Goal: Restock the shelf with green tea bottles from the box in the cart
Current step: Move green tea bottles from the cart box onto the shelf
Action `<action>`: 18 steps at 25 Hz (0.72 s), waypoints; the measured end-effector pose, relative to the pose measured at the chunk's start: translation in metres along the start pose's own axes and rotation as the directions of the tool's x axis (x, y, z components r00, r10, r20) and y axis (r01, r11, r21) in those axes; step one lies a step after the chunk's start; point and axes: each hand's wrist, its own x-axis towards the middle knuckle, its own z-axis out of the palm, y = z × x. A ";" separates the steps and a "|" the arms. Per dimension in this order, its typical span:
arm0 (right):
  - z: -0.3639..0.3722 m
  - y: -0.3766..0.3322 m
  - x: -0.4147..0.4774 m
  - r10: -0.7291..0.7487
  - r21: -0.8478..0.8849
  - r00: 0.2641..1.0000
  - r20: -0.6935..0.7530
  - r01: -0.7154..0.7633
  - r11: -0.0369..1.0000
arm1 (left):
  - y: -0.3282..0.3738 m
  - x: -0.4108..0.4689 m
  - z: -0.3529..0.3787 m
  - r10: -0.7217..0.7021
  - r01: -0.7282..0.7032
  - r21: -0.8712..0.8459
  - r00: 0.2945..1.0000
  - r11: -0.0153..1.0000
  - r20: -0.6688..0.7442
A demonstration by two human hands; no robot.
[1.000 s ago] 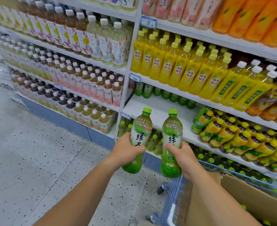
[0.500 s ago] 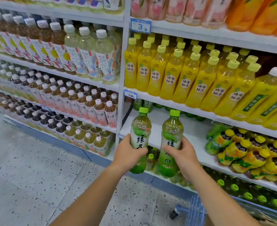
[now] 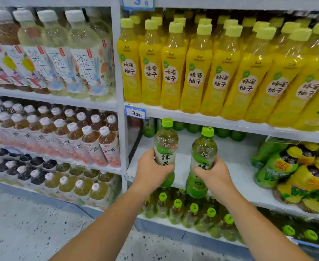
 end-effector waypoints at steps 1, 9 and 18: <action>0.006 0.009 0.010 -0.019 -0.001 1.000 -0.012 0.019 1.000 | -0.009 0.011 0.007 0.024 -0.024 0.006 1.000 1.000 0.004; 0.032 0.067 0.074 -0.180 -0.016 0.976 -0.123 0.179 0.984 | -0.078 0.085 0.052 0.190 -0.191 -0.010 0.981 0.982 -0.021; 0.044 0.088 0.092 -0.385 -0.017 0.917 -0.109 0.385 0.923 | -0.112 0.110 0.066 0.425 -0.424 -0.061 0.905 0.904 0.002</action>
